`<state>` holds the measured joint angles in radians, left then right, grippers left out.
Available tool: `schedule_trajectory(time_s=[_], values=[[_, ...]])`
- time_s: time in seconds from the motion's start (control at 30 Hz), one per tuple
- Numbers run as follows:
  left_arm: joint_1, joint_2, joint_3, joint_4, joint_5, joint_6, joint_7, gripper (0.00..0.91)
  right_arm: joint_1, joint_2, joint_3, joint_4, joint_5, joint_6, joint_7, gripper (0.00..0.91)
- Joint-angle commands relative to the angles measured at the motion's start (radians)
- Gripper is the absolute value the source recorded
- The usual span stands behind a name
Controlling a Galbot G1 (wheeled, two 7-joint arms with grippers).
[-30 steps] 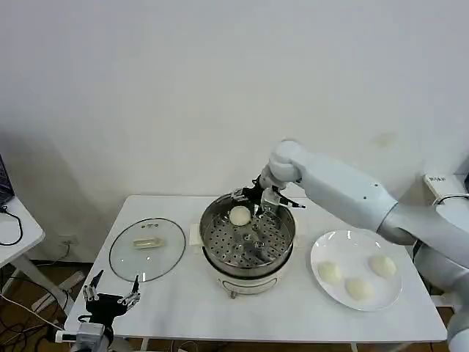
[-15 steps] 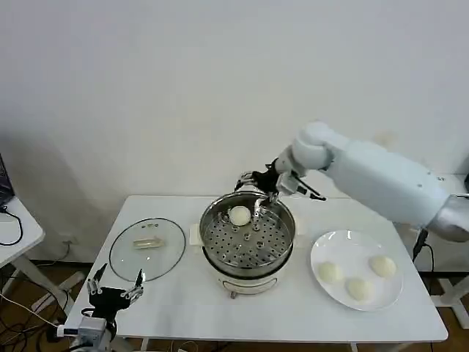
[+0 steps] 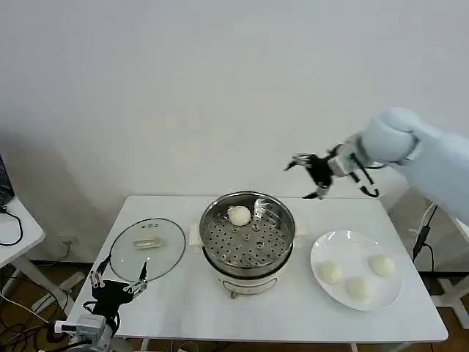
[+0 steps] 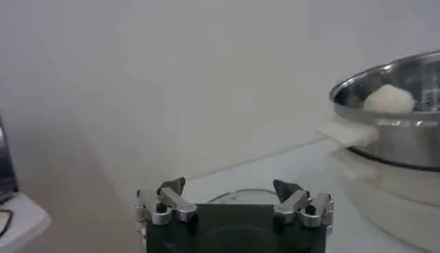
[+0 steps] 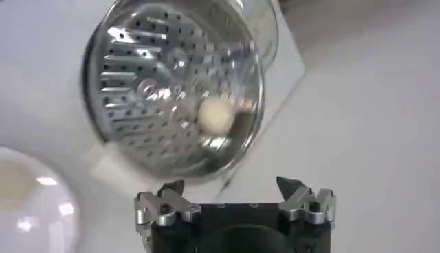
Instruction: Take steamed baozi put them in steamer then cover it.
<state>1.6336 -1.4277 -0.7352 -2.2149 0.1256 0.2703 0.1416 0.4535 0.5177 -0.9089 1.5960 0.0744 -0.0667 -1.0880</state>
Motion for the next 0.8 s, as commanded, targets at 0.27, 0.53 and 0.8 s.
schedule_trajectory(time_s=[0.27, 0.53, 0.8], values=[[0.027, 0.016, 0.011, -0.037, -0.012, -0.003, 0.002, 0.907, -0.411, -0.165, 0.254, 0.121, -0.053, -0.471, -0.184, 0.907], [0.040, 0.012, 0.021, -0.034, -0.006, -0.005, 0.002, 0.907, -0.592, -0.093, 0.304, 0.059, -0.190, -0.462, -0.173, 0.907], [0.029, 0.007, 0.015, -0.007, -0.007, -0.005, -0.001, 0.907, -0.594, -0.012, 0.276, -0.032, -0.212, -0.449, -0.170, 0.907]])
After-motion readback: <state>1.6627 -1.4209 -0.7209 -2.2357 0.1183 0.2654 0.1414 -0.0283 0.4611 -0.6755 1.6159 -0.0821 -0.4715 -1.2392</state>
